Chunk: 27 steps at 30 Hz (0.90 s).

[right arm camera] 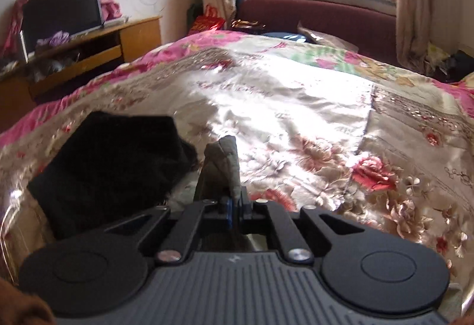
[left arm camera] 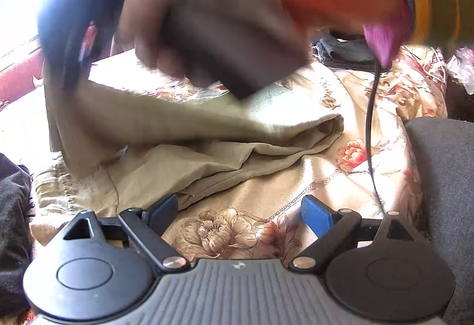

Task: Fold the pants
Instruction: 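Fold the held leg end over toward the waistband with the right gripper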

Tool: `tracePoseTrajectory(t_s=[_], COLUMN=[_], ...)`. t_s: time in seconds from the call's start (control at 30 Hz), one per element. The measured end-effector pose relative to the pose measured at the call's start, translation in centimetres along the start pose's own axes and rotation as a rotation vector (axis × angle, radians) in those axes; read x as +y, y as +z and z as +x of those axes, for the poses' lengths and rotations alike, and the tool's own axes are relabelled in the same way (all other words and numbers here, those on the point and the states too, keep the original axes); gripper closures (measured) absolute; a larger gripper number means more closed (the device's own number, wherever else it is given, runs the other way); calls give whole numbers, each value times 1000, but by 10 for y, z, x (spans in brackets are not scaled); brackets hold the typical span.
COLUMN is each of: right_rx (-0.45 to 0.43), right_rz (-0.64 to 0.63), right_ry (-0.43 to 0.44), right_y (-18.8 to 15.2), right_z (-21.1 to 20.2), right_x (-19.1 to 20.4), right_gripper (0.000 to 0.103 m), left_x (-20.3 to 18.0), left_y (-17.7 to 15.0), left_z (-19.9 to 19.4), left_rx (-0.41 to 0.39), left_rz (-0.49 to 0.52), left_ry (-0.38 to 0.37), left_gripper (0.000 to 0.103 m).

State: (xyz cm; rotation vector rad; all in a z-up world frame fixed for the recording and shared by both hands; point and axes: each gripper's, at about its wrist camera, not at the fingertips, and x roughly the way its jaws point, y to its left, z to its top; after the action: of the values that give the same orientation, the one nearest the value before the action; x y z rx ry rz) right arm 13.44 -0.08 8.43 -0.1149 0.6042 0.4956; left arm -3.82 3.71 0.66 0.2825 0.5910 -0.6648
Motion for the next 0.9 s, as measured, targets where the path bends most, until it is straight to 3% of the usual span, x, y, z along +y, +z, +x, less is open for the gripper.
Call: tracePoseTrajectory(t_s=[0.1,0.2,0.27,0.33,0.43,0.47,0.53,0.6,0.73,0.8,0.9], right_rx=[-99,-91,-18,123,263,297,285,282,276,237,169], right_rz=[-24,-136,-218,-274,-391,-433,-470,-414,-322,-299,-234], right_ry=[-41,-28,28,105,139,133,121,146,220,236,153], right_y=[22,17,-3,-30,-67,-76,-78,-70,-54,-50,-45], right_z=[-23,-20,-5,18,43,50,51,48,32,13,-21], right_x=[-12,7,28,49,76,84,89,81,65,55,23], right_gripper=[99,99,99,99,92,92,91,88,62,62,61], left_x=[0,-4,-5,-3,-3,-3,-2,-3,-5,-1,-2], left_y=[0,0,2,0,0,0,0,0,-1,-1,1], left_z=[-1,3,3,4,5,6,7,9,9,6,0], left_rx=[0,5,7,11,15,21,26,27,37,38,21], left_rz=[12,19,17,15,21,18,14,15,10,2,3], left_ry=[-5,-5,-5,-7,-10,-10,-13,-15,-14,-3,23], left_gripper=[0,0,0,0,0,0,0,0,0,0,0])
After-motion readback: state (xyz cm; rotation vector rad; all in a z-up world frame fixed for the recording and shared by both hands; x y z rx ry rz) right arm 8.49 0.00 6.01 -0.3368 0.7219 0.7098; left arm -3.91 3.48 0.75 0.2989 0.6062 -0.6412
